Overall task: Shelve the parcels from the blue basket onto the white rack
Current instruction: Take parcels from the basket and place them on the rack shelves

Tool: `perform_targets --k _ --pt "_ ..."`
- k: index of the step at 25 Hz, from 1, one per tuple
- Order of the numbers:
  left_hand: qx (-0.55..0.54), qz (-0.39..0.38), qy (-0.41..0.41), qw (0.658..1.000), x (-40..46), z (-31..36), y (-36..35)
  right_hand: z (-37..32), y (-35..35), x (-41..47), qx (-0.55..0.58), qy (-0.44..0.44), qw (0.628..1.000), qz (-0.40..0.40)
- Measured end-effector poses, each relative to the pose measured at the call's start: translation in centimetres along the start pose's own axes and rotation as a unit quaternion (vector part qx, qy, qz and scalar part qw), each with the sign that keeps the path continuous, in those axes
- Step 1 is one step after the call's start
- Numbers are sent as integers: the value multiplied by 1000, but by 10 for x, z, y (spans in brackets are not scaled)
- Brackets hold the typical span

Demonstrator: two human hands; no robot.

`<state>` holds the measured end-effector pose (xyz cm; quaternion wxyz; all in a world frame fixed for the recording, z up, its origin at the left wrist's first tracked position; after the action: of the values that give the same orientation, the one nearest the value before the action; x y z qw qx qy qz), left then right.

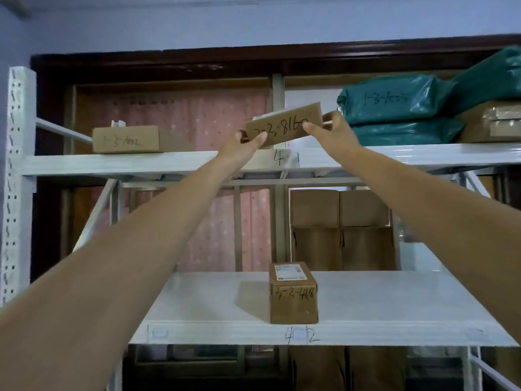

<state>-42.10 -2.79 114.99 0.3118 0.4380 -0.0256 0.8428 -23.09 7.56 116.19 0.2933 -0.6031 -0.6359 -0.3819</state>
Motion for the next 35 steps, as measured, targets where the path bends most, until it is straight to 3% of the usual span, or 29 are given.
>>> perform_targets --k 6,11,20,26,30,32,35 --pt "29 16 -38 999 45 -12 -33 43 -24 31 -34 -29 999 -7" --pt "203 16 -4 979 66 -30 -42 68 -40 51 -259 -12 966 -1" --pt "317 36 14 948 70 -41 -52 79 -50 64 -385 11 923 0" --pt "309 8 5 951 62 -37 -45 74 -40 59 -349 -7 937 -24" --pt "262 8 -3 965 28 -41 -40 70 -25 13 -130 16 991 -2" --pt "196 16 -10 980 -2 -46 -46 76 -15 -24 -57 27 998 10" --pt "158 20 -51 986 -56 -60 -64 90 -2 -82 -89 40 995 -9"
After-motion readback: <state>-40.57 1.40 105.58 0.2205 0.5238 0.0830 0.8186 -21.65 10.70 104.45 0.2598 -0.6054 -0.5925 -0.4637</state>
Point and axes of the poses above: each hand's wrist, its own x-axis towards the middle knuckle, its own y-axis out of the back of the hand, z = x × y, the point moved 2 cm from there along x, towards the middle knuckle, and after that the axes turned 4 degrees about z, right-handed, at the moved point
